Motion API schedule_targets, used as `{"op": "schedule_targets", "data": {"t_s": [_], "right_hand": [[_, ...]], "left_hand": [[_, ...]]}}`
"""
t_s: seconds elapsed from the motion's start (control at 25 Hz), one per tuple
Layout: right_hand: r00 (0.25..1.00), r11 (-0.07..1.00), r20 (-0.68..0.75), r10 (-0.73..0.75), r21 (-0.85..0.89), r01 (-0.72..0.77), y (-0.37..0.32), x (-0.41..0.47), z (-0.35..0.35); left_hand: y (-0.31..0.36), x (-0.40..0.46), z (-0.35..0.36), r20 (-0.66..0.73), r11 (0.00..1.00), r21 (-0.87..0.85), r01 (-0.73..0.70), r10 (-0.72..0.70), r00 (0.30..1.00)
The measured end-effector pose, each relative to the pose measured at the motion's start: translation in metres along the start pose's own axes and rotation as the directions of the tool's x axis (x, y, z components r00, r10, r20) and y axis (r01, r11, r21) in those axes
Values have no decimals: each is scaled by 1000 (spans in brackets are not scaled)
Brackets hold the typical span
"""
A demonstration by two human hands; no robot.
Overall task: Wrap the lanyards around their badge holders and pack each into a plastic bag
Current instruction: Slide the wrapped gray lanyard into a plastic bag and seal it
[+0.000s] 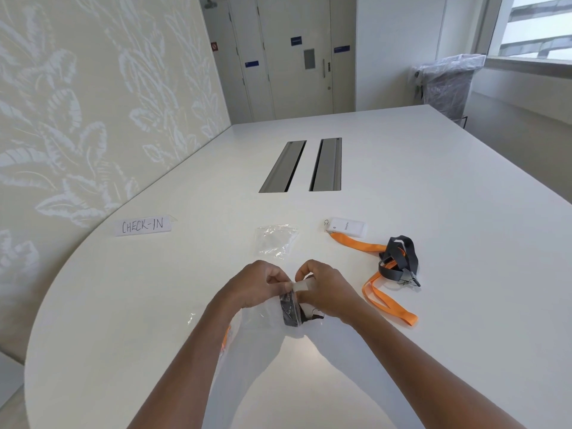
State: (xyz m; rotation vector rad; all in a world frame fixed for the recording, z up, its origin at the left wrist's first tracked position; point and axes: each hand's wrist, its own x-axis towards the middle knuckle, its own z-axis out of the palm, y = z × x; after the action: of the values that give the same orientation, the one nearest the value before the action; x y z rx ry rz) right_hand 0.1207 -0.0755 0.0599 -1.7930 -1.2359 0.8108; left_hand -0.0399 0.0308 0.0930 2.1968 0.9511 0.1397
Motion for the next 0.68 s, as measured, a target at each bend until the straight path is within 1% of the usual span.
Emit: {"op": "schedule_targets", "data": {"t_s": [0.08,0.16,0.2,0.28,0.4,0.56,0.68], "right_hand": [[998,994,40,-47,-100,50,-3,1,-2],[997,985,46,-68,-155,74,-9,3,-5],[996,985,34,-77,-155,81,-11,5,-8],[997,993,-4,-79,-91,79,-17,9,-15],[994,996,-80,-72,46,76,-22,13,-25],[975,983,-169,-145,89,162,-28,14,-30],[969,968,-153,-192,130,212,-32,12,-36]], "left_hand": [[-1,-1,6,10,997,-77,-16,17,1000],[-3,-1,10,-30,987,-160,-28,24,999],[-4,-2,11,-66,978,-207,-38,25,998],[-6,-2,11,-159,943,-326,-69,17,987],[-6,1,11,-315,850,-511,-127,-48,948],[-3,8,18,-405,768,-608,-202,-81,911],[0,10,22,-456,697,-665,-269,-93,885]]}}
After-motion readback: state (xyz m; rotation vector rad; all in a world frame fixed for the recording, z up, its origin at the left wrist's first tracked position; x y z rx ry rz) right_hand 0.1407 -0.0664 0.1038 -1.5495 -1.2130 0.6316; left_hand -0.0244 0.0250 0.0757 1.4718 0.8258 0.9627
